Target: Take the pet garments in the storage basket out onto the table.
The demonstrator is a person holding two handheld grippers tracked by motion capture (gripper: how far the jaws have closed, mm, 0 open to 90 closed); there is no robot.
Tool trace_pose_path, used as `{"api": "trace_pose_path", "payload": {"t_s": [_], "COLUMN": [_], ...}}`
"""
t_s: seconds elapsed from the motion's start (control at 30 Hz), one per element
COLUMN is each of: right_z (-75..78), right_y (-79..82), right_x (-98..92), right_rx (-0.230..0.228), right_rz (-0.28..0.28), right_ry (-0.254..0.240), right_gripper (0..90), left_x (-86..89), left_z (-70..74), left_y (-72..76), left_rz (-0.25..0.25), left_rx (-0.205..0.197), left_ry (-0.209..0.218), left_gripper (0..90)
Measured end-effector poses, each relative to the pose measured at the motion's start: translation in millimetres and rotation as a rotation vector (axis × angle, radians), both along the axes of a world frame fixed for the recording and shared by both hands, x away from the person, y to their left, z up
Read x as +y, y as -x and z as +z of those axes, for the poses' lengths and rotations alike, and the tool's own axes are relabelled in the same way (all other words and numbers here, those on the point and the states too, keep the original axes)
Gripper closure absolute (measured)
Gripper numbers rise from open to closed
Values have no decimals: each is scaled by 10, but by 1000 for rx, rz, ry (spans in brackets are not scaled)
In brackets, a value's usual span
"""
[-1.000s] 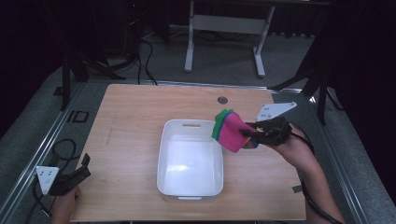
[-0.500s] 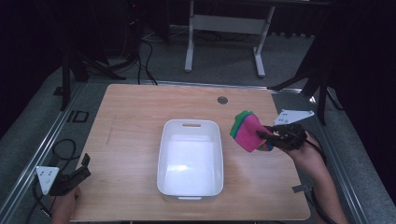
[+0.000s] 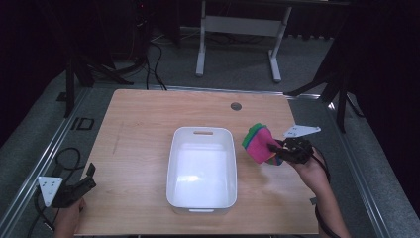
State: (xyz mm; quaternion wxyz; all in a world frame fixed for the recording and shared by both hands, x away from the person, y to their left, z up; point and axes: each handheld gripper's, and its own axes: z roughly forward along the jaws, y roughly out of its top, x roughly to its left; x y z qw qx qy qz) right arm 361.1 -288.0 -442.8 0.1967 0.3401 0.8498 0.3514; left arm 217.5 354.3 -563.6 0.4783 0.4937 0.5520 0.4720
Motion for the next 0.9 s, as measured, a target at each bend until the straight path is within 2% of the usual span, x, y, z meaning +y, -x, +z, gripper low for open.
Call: {"api": "trace_pose_path", "payload": {"t_s": [0.17, 0.43, 0.9], "right_z": [-243, -531, -865], "right_y": [-78, -142, -177], "right_x": [17, 57, 87], "right_rx": [22, 20, 65], "right_rz": [-34, -72, -108], "right_ry": [-9, -27, -8], "right_gripper": [724, 723, 714], "left_x": [0, 1, 0], "left_z": [0, 1, 1], "left_y": [0, -2, -3], "left_rz": [0, -2, 0], "left_rx": [0, 1, 3], "left_ry": [0, 1, -1], "left_gripper": [18, 18, 18]}}
